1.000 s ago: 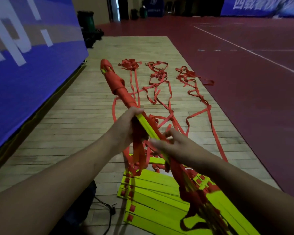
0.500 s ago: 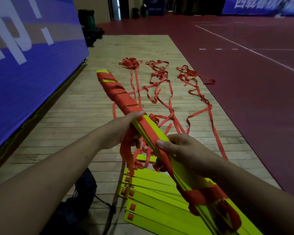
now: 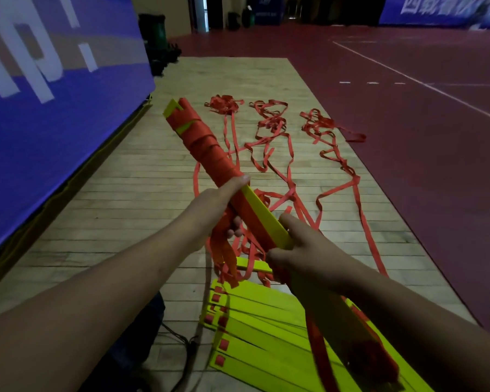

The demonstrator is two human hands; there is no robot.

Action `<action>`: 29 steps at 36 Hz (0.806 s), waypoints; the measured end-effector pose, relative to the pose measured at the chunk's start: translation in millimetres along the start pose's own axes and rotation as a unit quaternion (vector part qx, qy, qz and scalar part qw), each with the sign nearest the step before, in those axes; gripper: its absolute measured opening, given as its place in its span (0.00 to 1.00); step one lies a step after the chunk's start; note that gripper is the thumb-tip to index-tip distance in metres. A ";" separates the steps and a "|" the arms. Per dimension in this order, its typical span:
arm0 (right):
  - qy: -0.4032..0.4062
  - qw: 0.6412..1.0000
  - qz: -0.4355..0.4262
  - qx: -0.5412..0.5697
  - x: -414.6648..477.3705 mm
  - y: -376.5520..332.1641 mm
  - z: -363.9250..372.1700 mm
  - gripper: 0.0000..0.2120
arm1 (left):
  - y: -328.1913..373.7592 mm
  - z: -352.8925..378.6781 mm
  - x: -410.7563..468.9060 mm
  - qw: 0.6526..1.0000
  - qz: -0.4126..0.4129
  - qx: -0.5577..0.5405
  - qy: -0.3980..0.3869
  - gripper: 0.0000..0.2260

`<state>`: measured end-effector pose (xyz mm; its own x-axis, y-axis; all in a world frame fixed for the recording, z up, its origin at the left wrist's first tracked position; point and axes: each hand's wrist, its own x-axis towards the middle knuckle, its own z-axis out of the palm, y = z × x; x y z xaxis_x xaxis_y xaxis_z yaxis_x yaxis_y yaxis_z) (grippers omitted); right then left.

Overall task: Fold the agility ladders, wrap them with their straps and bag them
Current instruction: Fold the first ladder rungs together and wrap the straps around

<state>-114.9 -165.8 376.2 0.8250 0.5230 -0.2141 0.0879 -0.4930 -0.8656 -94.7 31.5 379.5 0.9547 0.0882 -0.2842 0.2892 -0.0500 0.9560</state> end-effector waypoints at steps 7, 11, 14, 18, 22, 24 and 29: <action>0.080 0.990 0.011 -0.119 2.1 3.0 8.3 0.12 | 0.8 2.6 -5.7 0.996 -0.056 0.057 -0.050 0.22; 0.073 0.994 0.005 -0.076 1.9 -0.5 10.3 0.14 | -0.8 1.7 0.4 0.998 -0.054 -0.042 -0.012 0.16; 0.059 0.997 0.041 -0.015 0.2 -6.0 1.3 0.28 | 9.6 0.2 -2.5 0.991 -0.028 -0.127 -0.025 0.09; -0.018 0.997 0.057 0.042 -6.8 -7.3 -6.7 0.32 | 15.9 -1.2 -8.2 0.981 0.006 -0.180 -0.066 0.09; -0.035 0.995 0.026 0.088 -9.1 -6.0 -5.9 0.18 | 10.4 -6.0 -4.2 0.985 0.018 -0.153 -0.074 0.08; -0.029 0.994 0.008 0.108 -9.8 -7.1 -7.3 0.13 | 8.3 -10.6 -1.9 0.989 0.024 -0.116 -0.094 0.09; 0.001 0.992 -0.009 0.129 -10.5 -7.0 -6.9 0.12 | 7.1 -16.8 -3.6 0.988 -0.022 -0.004 -0.155 0.24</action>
<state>-120.4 -172.7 387.6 0.8261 0.5281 -0.1965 -0.0423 -0.2897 -0.9562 -97.3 47.5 388.6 0.9169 -0.2190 -0.3338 0.3322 -0.0449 0.9421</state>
